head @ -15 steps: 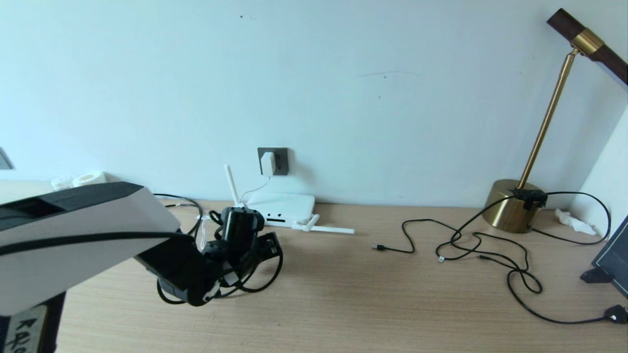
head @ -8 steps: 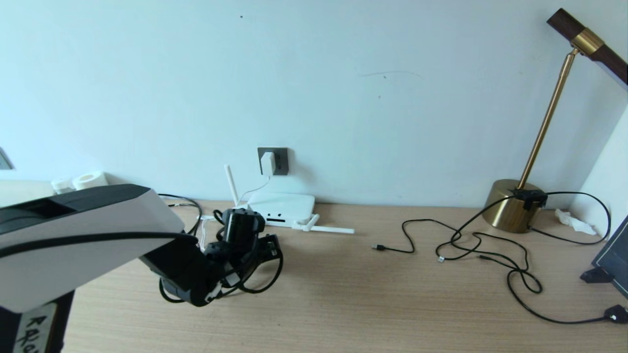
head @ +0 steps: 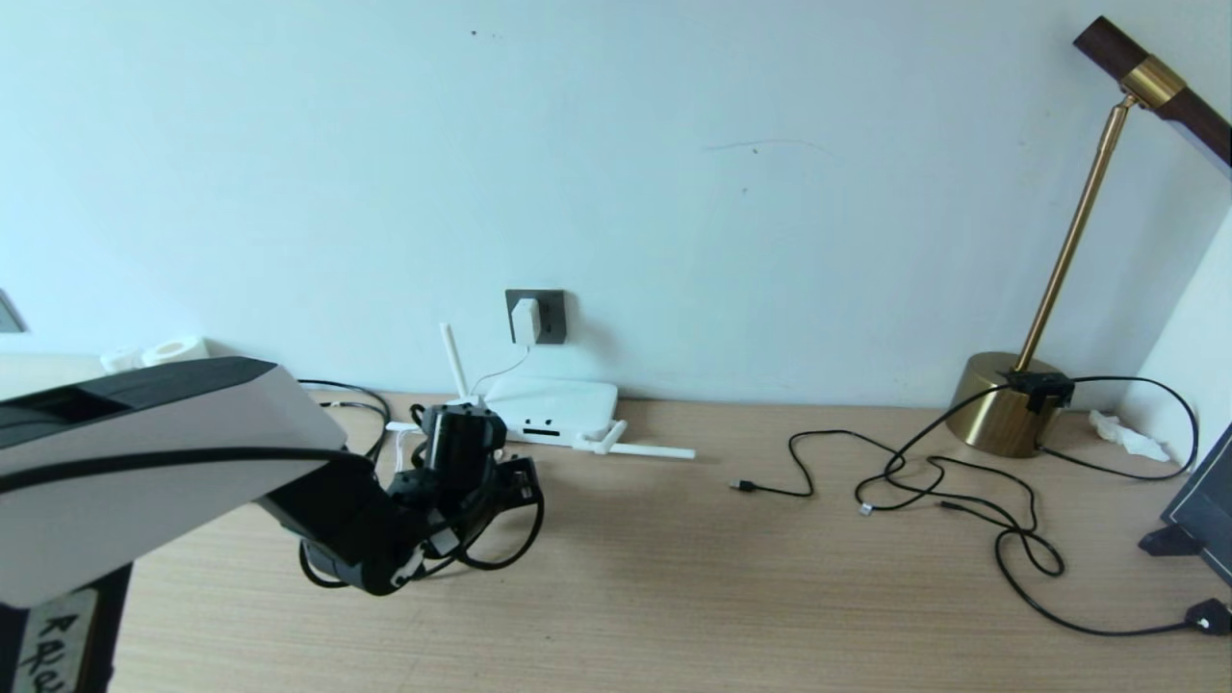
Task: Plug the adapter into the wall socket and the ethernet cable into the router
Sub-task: Align cable and router interface
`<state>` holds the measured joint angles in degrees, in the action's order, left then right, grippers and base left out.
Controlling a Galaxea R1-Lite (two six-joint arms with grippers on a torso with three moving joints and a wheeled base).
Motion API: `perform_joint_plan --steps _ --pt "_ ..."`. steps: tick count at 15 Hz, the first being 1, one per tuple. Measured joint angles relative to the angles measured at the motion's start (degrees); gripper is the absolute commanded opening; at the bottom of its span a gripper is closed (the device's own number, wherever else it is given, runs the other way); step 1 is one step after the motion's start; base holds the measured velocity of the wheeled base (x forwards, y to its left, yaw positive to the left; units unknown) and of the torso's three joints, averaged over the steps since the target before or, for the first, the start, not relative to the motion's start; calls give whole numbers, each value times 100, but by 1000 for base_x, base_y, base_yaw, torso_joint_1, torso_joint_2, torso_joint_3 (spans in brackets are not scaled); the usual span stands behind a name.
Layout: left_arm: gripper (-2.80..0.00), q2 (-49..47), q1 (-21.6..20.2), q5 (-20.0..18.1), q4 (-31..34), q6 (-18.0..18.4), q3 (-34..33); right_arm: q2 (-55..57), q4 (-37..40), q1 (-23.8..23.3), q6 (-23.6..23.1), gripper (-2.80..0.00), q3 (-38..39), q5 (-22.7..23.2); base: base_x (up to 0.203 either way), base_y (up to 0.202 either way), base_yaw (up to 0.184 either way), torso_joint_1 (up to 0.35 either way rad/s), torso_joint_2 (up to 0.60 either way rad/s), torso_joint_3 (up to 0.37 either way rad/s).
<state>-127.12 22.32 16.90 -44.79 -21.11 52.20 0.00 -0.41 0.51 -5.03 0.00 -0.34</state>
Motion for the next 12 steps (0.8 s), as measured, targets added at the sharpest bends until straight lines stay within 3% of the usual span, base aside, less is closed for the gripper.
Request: perform_joint_plan --steps 12 --pt "-280 -136 -111 -278 -247 364 74 0 0 0 -2 0 0 1 0 0 0 0 0 0"
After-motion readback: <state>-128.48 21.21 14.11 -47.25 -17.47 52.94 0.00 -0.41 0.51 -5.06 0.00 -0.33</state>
